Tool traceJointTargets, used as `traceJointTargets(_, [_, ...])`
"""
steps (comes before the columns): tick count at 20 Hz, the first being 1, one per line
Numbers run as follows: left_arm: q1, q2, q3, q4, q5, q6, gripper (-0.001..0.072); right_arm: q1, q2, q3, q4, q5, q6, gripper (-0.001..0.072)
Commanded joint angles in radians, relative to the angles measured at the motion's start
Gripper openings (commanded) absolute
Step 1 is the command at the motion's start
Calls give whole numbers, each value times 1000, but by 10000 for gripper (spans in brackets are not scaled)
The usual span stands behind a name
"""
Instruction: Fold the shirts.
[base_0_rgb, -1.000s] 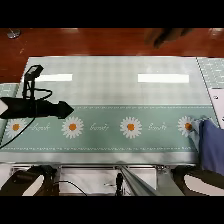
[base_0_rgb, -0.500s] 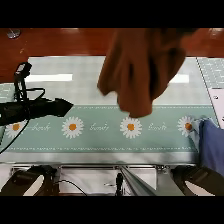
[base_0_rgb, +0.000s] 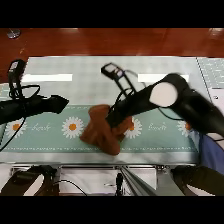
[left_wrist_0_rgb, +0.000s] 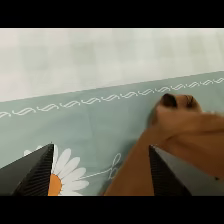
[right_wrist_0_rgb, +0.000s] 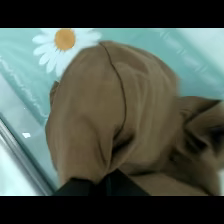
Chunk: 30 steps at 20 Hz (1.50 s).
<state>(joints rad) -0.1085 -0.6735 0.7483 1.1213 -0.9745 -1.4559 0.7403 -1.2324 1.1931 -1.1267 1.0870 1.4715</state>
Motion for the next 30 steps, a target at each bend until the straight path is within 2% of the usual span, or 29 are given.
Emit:
traceJointTargets(1, [2,-14,0,-41,14,-22,698,14,-68,-111,159,-88,34,324])
traceJointTargets(2, [2,-24,0,-56,14,-22,699,3,-64,-106,183,-89,19,646])
traceJointTargets(4, [2,-50,0,-85,-6,-23,699,-68,-19,-76,190,-14,-31,628])
traceJointTargets(6, [2,-93,1,-171,-31,-6,698,-218,82,-71,82,21,-3,628])
traceJointTargets(9, [1,-236,84,-287,-79,101,698,-519,238,-103,-58,67,55,625])
traceJointTargets(12, [-39,-493,270,-291,-229,179,699,-722,369,-257,-48,66,54,618])
traceJointTargets(14, [-92,-703,390,-259,-385,188,698,-766,438,-388,-25,58,50,618])
traceJointTargets(16, [-143,-889,475,-213,-481,168,699,-759,484,-506,21,30,47,618])
traceJointTargets(18, [-177,-1009,521,-233,-497,150,698,-735,492,-586,82,19,37,618])
traceJointTargets(21, [-211,-1098,559,-340,-535,171,698,-646,492,-653,106,3,37,618])
traceJointTargets(22, [-217,-1108,560,-380,-551,196,662,-613,492,-667,106,-5,45,618])
traceJointTargets(23, [-223,-1111,560,-410,-586,240,284,-580,492,-681,105,-12,60,618])
traceJointTargets(24, [-224,-1109,560,-438,-631,305,25,-554,492,-692,104,-14,85,618])
traceJointTargets(25, [-220,-1107,560,-458,-682,360,21,-529,492,-701,103,-11,106,618])
traceJointTargets(27, [-190,-1094,560,-455,-683,371,20,-483,492,-703,98,-5,129,618])
traceJointTargets(30, [-95,-1035,560,-457,-536,344,20,-402,481,-703,99,-22,159,618])
